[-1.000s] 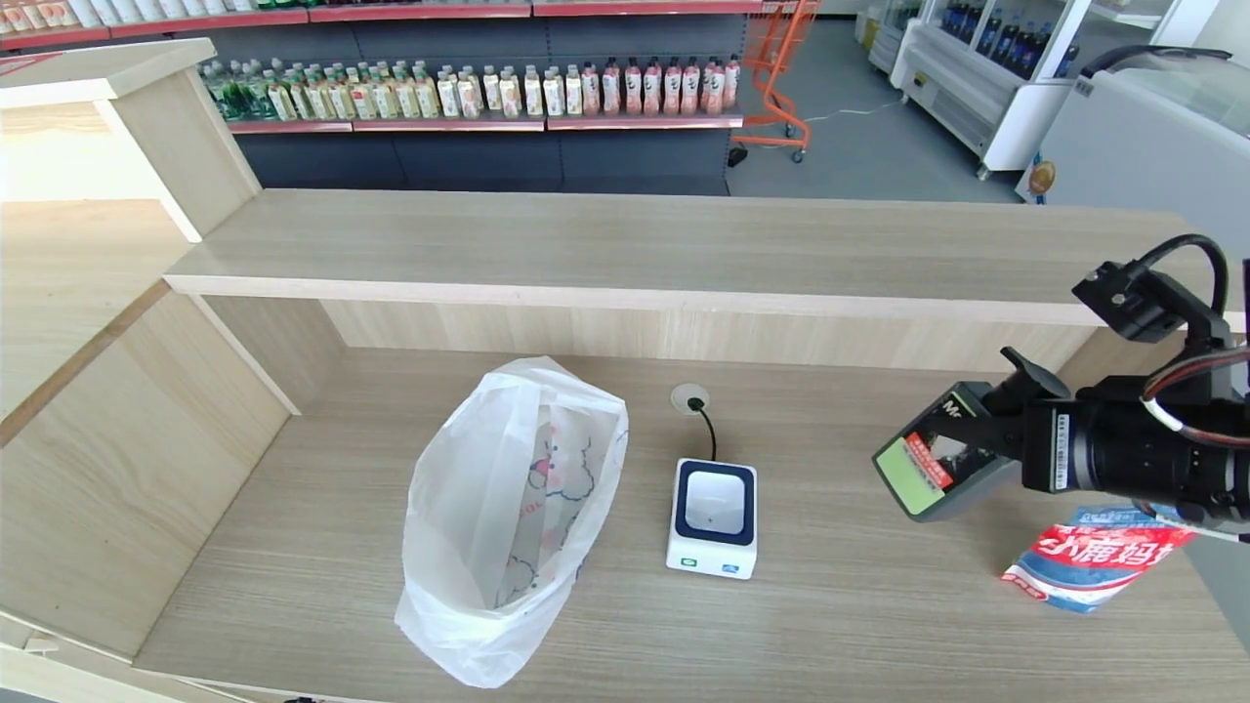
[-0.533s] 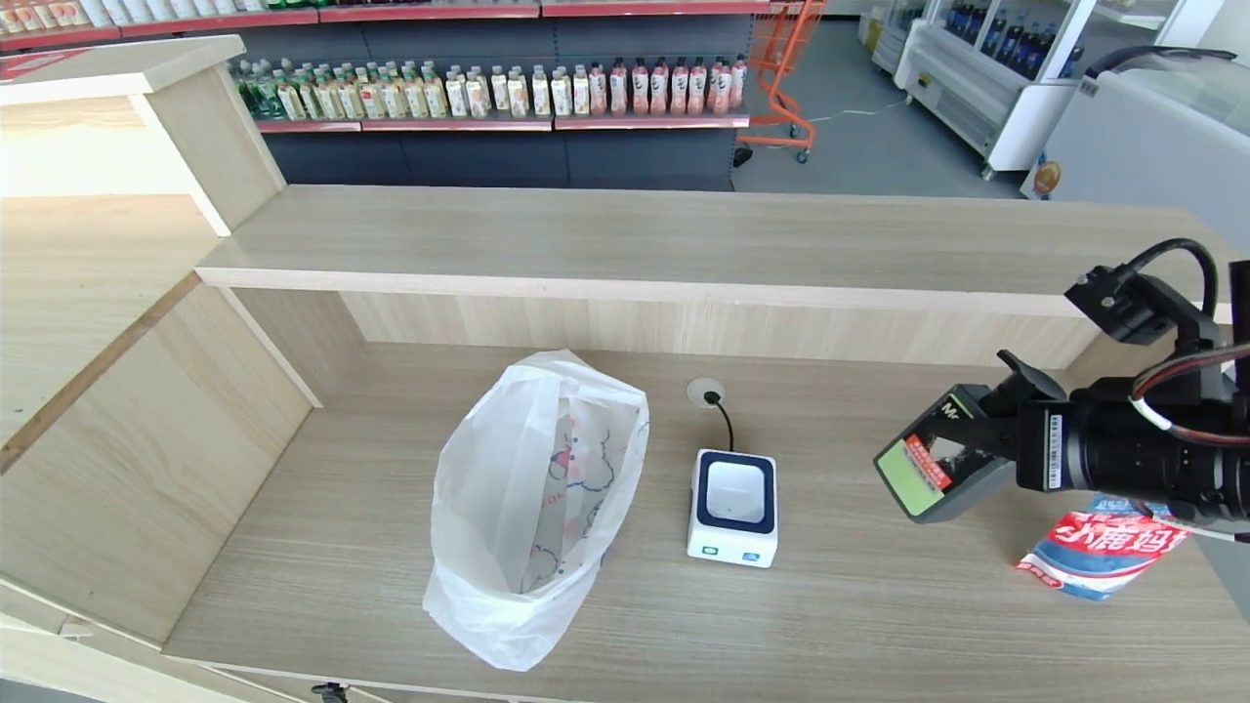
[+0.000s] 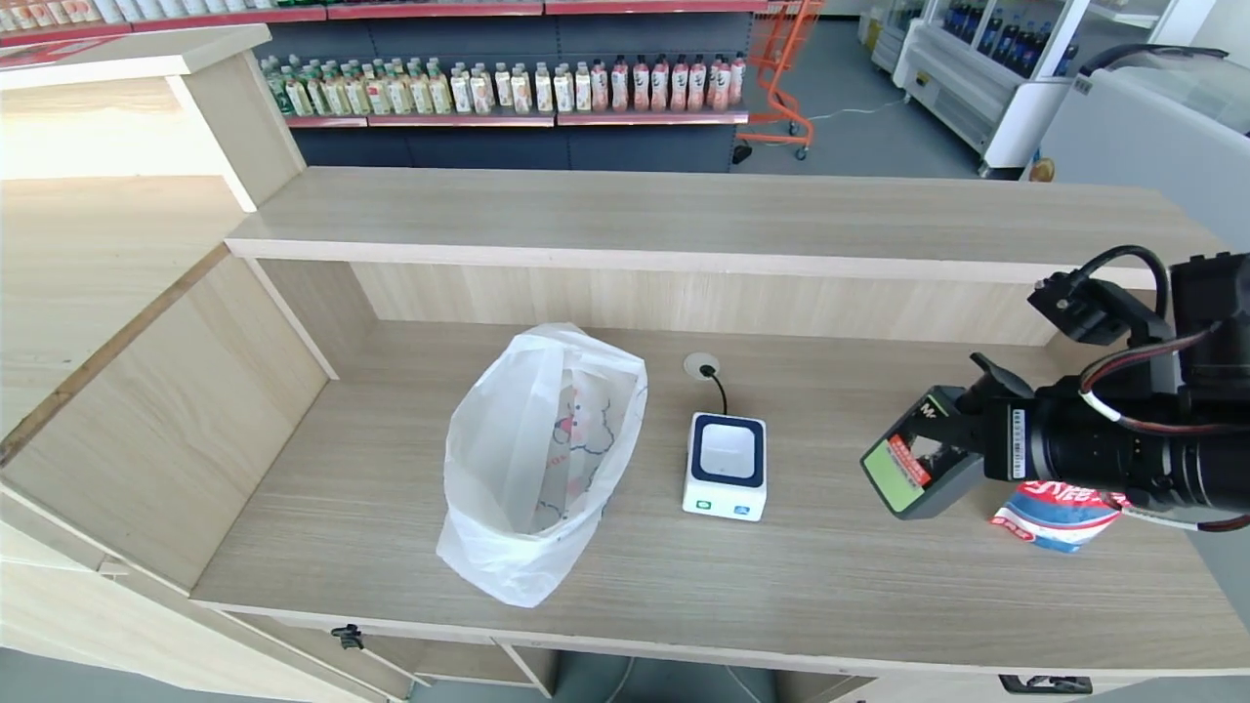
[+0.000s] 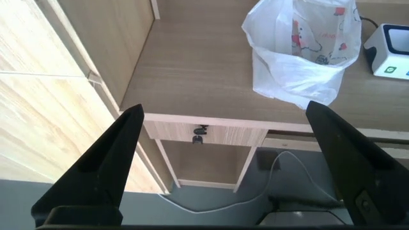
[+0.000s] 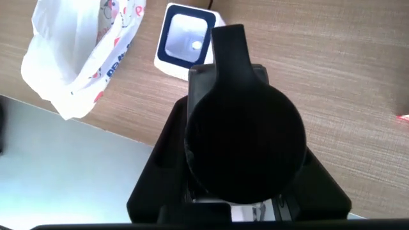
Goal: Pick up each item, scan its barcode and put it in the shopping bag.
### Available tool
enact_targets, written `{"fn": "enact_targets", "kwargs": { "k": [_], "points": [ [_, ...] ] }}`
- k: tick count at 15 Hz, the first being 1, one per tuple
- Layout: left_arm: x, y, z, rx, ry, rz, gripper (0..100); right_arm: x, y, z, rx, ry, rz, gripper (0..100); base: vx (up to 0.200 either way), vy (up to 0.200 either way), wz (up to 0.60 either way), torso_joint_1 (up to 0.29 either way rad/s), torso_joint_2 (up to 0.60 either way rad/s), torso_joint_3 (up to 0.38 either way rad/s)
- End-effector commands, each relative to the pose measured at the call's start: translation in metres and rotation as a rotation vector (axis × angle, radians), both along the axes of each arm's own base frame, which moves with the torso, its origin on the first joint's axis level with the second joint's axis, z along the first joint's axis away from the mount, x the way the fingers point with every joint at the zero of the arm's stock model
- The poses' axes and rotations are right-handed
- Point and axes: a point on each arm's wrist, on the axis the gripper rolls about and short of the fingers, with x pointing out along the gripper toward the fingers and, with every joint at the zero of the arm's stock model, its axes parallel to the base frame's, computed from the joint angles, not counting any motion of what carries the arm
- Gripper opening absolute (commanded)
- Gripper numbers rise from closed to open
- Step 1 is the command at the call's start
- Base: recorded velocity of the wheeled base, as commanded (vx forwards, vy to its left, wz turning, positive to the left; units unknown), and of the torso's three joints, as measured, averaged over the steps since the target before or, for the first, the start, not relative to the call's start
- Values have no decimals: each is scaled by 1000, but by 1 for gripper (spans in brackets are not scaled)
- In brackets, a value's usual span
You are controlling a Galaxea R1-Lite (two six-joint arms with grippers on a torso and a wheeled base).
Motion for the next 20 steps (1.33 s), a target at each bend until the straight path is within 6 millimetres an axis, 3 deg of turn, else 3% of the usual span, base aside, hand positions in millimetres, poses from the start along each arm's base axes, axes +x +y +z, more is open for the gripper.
{"fn": "enact_targets", "kwargs": {
  "k": [1, 5, 8, 13, 15, 20],
  "points": [
    [0, 0, 0, -1, 2, -2, 100, 5, 2, -1, 12, 11, -1, 0, 0, 200, 0, 17, 7, 2],
    [0, 0, 0, 1, 0, -1, 100, 7, 7, -1, 96, 55, -22, 0, 0, 200, 0, 4, 2, 1],
    [0, 0, 0, -2, 2, 1, 100, 18, 15, -4, 96, 74, -7, 0, 0, 0, 0, 0, 0, 0],
    [0, 0, 0, -2, 2, 1, 100, 70, 79, -7, 132, 82, 113, 0, 0, 0, 0, 0, 0, 0],
    [0, 0, 0, -2, 0, -1, 100, 98, 98, -21, 138, 13, 141, 0, 0, 0, 0, 0, 0, 0],
    [0, 0, 0, -2, 2, 1, 100, 131, 131, -76, -31, -82, 296, 0, 0, 0, 0, 0, 0, 0]
  ]
}}
